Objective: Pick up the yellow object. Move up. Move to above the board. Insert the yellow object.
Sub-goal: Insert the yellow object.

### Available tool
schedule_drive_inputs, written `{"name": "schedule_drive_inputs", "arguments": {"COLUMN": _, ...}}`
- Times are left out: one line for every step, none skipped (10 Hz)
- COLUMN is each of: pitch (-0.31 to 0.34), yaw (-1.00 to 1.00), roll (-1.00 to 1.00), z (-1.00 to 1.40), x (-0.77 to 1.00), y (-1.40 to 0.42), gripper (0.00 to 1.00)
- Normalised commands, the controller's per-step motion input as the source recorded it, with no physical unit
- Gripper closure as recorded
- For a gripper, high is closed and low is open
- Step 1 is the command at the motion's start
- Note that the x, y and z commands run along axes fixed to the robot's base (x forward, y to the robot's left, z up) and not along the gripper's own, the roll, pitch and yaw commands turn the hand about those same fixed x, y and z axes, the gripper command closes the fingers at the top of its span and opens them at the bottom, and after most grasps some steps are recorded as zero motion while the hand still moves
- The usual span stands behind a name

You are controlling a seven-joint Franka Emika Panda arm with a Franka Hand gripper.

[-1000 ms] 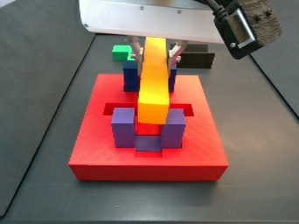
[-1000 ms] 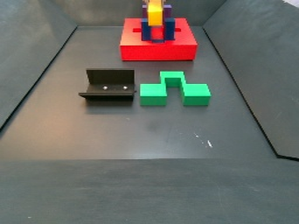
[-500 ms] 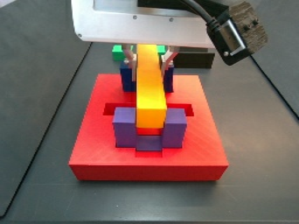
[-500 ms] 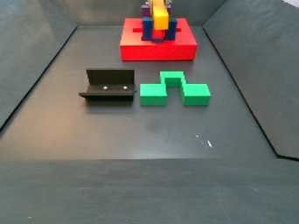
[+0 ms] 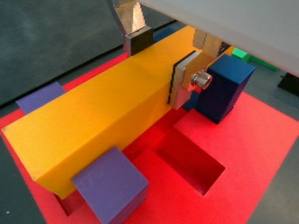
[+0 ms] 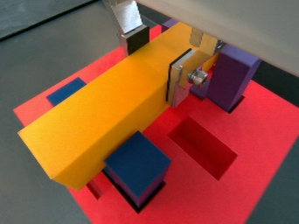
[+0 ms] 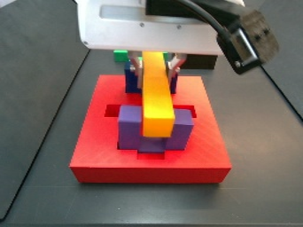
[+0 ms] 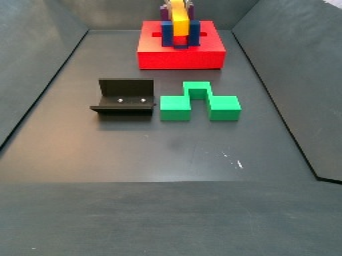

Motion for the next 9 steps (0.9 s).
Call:
{"name": "schedule_drive_inputs", "arguments": {"pitch": 0.003, "yaw": -0.02, "roll": 0.08, "z": -0.21, "x": 0.0, "y": 0.0, "gripper": 1.0}}
{"name": "schedule_drive_inputs", "arguments": {"pitch": 0.014, "yaw": 0.0, "roll": 0.12, "z": -0.28, "x": 0.0, "y": 0.0, "gripper": 1.0}}
{"name": "schedule_drive_inputs", "arguments": {"pitch": 0.0, "yaw": 0.0, "roll": 0.1, "z": -0.35, "x": 0.0, "y": 0.0, "gripper": 1.0}}
{"name": "schedule_drive_inputs", "arguments": {"pitch": 0.0, "yaw": 0.0, "roll": 0.06, "z": -0.36, "x": -0.02, "y": 0.0, "gripper": 1.0}}
{"name": "schedule_drive_inputs", "arguments": {"pitch": 0.0, "yaw": 0.0, "roll": 0.03, "z": -0.35, "x": -0.02, "y": 0.0, "gripper": 1.0}}
{"name": "schedule_drive_inputs", "arguments": {"pitch": 0.0, "yaw": 0.0, "roll": 0.0, "z": -0.15, "x": 0.0, "y": -0.07, "gripper": 1.0}}
{"name": "schedule_drive_inputs", "arguments": {"pitch": 0.0, "yaw": 0.0, "roll": 0.0, "z": -0.12, "x": 0.0, "y": -0.12, "gripper": 1.0}}
{"name": "schedule_drive_inputs", "arguments": {"pitch": -0.001, "yaw": -0.01, "roll": 0.0, "z": -0.13, "x": 0.0, "y": -0.11, "gripper": 1.0}}
{"name": "schedule_drive_inputs", "arguments": {"pitch": -0.02, "yaw": -0.08, "roll": 0.0, "z": -0.18, "x": -0.04, "y": -0.07, "gripper": 1.0}}
